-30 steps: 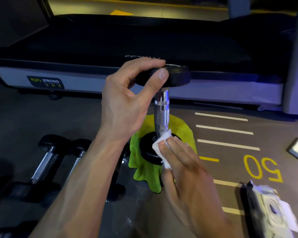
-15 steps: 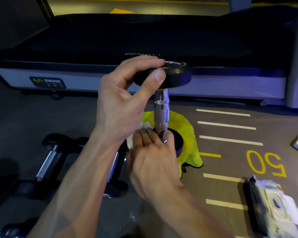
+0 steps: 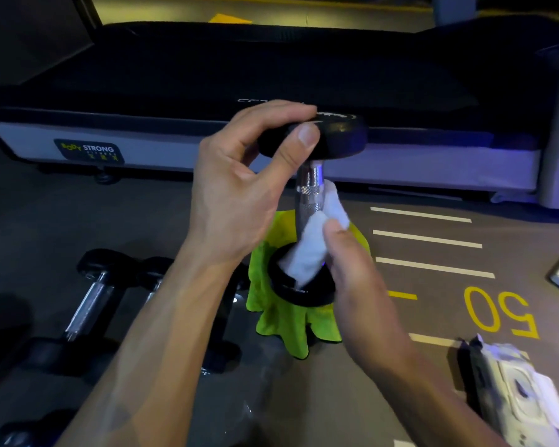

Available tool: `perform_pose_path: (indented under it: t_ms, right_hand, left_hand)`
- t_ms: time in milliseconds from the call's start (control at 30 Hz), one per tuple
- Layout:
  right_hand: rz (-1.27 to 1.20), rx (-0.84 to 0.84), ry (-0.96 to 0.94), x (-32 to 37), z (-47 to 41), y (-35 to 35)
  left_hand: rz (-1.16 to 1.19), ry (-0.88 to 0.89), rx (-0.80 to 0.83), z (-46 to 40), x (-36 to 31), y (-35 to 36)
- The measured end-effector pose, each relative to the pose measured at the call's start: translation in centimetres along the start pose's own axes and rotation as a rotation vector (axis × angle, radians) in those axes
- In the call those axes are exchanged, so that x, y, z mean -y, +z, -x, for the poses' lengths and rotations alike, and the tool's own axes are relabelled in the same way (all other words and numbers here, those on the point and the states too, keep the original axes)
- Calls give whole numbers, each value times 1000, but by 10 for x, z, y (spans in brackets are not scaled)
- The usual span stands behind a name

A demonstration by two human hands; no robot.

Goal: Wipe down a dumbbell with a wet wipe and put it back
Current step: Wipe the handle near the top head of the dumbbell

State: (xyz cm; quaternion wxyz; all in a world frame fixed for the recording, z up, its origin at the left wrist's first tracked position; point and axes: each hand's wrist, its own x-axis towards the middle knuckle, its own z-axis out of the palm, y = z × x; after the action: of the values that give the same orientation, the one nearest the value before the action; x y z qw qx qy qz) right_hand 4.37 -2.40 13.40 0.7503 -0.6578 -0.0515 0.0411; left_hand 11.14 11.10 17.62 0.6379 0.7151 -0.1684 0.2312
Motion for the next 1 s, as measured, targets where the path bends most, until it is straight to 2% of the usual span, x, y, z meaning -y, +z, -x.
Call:
perform_pose_path:
  t_ms: [100, 133, 233, 300, 400, 467, 500, 633, 667, 733, 800, 833, 867, 933, 1000]
  right_hand:
    - [-223, 60, 44, 11, -28, 7]
    - [-257, 88, 22, 17, -34, 0]
    - [-372, 35, 10, 27, -59, 2]
    - [-475, 83, -40, 25, -49, 9]
    - [-232, 23, -196, 11, -43, 11]
    - [-23, -133, -251, 11, -50, 14]
    - [5, -186, -245, 15, -54, 17]
    - [-56, -270, -134, 17, -73, 11]
    - [-127, -236, -42, 18, -79, 7]
    - [-481, -63, 169, 22, -88, 3]
    - [-651, -4, 228, 19, -90, 3]
    - [-634, -21, 208, 13, -89, 5]
    - [-514, -62, 152, 7, -85, 3]
    - [-114, -114, 45, 3, -71, 0]
    - [197, -65, -10, 1, -55, -6]
  left_hand:
    - [-5, -24, -13, -3, 0, -2]
    - [-5, -26, -9, -3, -1, -2]
    - [-7, -23, 10, -2, 0, -2]
    - [-11, -21, 2, -2, 1, -4]
    - [-16, -36, -2, -3, -1, -4]
    - [-25, -42, 1, -4, -3, -3]
    - [-23, -43, 4, -3, -3, -2]
    - [12, -20, 15, -1, -3, -4]
    - [21, -14, 23, 0, -2, -4]
    - [26, 4, 48, 3, -3, -3]
    - [27, 21, 58, 3, -4, -3]
    - [34, 26, 58, 3, -3, -3]
    - [40, 28, 55, 4, -3, -4]
    - [45, 26, 49, 4, -2, -5]
    - [44, 33, 43, 5, -1, -7]
